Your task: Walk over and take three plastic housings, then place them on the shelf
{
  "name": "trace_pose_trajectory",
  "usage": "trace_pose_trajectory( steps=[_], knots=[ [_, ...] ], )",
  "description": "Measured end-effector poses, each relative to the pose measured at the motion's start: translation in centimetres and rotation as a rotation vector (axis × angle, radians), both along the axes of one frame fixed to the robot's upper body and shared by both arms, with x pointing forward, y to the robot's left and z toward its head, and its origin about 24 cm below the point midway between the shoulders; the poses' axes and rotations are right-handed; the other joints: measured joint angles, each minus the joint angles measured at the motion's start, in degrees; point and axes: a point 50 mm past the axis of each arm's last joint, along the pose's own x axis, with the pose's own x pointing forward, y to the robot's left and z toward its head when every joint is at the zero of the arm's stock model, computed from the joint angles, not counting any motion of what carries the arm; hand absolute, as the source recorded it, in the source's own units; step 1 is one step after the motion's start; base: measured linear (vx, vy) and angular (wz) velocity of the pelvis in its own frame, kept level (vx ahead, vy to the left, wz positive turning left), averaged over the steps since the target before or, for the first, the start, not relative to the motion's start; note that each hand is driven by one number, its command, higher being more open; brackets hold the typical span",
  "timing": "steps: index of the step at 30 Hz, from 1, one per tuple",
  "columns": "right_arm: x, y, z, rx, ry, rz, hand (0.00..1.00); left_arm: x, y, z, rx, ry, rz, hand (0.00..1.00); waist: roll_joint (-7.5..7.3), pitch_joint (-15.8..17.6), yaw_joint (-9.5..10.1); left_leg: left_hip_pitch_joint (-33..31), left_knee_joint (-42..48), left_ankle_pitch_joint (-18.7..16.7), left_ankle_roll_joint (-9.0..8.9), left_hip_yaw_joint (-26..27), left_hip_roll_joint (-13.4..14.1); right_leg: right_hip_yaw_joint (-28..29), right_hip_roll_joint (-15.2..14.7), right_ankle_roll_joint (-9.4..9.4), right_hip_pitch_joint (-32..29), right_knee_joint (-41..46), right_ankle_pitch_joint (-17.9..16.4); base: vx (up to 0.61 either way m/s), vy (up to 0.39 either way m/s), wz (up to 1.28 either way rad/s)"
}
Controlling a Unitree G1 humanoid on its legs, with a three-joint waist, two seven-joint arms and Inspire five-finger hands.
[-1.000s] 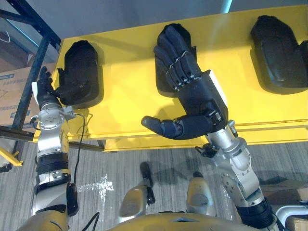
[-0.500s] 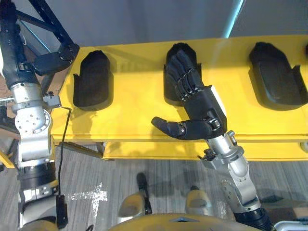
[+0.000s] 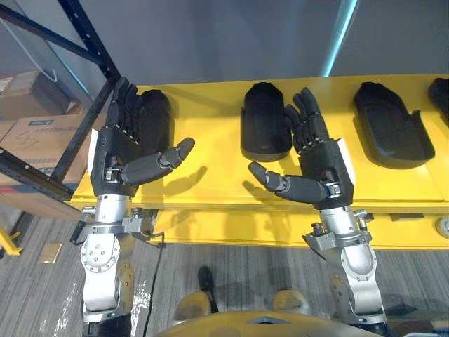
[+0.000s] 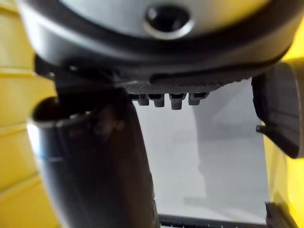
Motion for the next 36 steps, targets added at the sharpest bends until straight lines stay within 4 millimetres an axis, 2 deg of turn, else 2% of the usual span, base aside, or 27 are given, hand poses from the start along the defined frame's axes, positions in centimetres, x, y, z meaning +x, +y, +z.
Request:
trace_pose_trajectory(
  steps=[5, 11, 22, 30, 36],
  knots=[
    [-0.5, -0.2, 0.1, 0.011, -0.034, -0.02, 1.0, 0.4, -0.7, -0.8, -0.048, 0.037, 0.003, 1.0, -0.64, -0.8, -0.99, 0.0, -0.2, -0.1, -0.02, 0.7, 0.1, 0.8, 0.0, 0.1, -0.1, -0.8, 0.7, -0.01, 0.004, -0.08],
    [-0.6, 0.2, 0.1, 0.018, -0.038, -0.007, 1.0, 1.2, -1.6, -3.9, -0.077, 0.186, -0.025, 1.0, -1.19, -2.0, -0.98, -0.3, -0.1, -0.1, -0.05, 1.0, 0.1, 1.0, 0.0, 0.28, -0.6, -0.9, 0.9, 0.0, -0.004, -0.01],
    [-0.6, 0.3, -0.1, 0.017, -0.032, 0.019, 1.0, 1.7, -1.7, -8.4, -0.114, 0.462, 0.028, 1.0, -1.41, -2.5, -1.14, -0.1, -0.1, 0.0, 0.0, 1.2, 0.1, 1.3, -0.1, 0.53, -0.6, -0.9, 1.1, 0.0, -0.003, -0.01],
    [-0.6, 0.3, -0.4, 0.01, -0.017, 0.027, 1.0, 1.9, -1.3, -8.6, -0.128, 0.478, 0.098, 1.0, -1.46, -2.8, -1.14, 0.2, -0.2, 0.0, 0.01, 1.6, 0.0, 1.8, -0.1, 0.4, -0.6, -0.6, 1.1, 0.0, -0.005, -0.01],
    [-0.6, 0.3, -0.5, 0.01, -0.013, 0.028, 1.0, 2.2, -1.1, -9.6, -0.147, 0.523, 0.155, 1.0, -1.46, -3.2, -1.22, 0.3, -0.2, 0.0, 0.04, 1.6, 0.0, 1.9, -0.2, 0.38, -0.6, -0.5, 1.1, 0.0, 0.0, 0.0]
  ],
)
